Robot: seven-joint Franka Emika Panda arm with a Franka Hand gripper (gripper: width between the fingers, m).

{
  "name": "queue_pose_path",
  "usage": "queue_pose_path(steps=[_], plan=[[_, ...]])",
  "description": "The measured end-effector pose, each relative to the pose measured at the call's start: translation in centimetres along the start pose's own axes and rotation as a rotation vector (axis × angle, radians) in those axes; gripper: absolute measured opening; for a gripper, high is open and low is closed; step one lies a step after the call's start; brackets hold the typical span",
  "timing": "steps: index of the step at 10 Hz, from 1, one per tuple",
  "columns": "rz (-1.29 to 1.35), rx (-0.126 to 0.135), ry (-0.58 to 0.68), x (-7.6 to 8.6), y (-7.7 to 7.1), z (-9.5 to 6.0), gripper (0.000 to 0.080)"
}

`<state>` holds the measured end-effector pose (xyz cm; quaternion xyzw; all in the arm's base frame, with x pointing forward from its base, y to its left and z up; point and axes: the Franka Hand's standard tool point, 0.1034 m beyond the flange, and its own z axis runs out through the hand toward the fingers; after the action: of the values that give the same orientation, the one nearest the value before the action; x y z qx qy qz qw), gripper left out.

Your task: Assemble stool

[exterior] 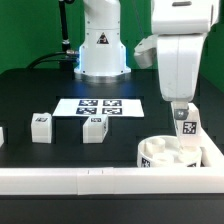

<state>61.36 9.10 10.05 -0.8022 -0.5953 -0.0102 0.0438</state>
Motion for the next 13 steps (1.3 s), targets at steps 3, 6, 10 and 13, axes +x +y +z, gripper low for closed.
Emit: queue_pose_path(steps=[3, 6, 10, 13], plan=[[-0.305, -0.010, -0.046, -1.0, 0.4, 0.1, 0.0649], [-0.321, -0.005, -0.037, 0.5, -0.3, 0.4, 0.0649], [-0.311, 0.006, -0.033, 0.9, -0.7, 0.9, 0.0649], [-0.304, 0.009, -0.033, 0.5, -0.6, 1.0, 0.0388]])
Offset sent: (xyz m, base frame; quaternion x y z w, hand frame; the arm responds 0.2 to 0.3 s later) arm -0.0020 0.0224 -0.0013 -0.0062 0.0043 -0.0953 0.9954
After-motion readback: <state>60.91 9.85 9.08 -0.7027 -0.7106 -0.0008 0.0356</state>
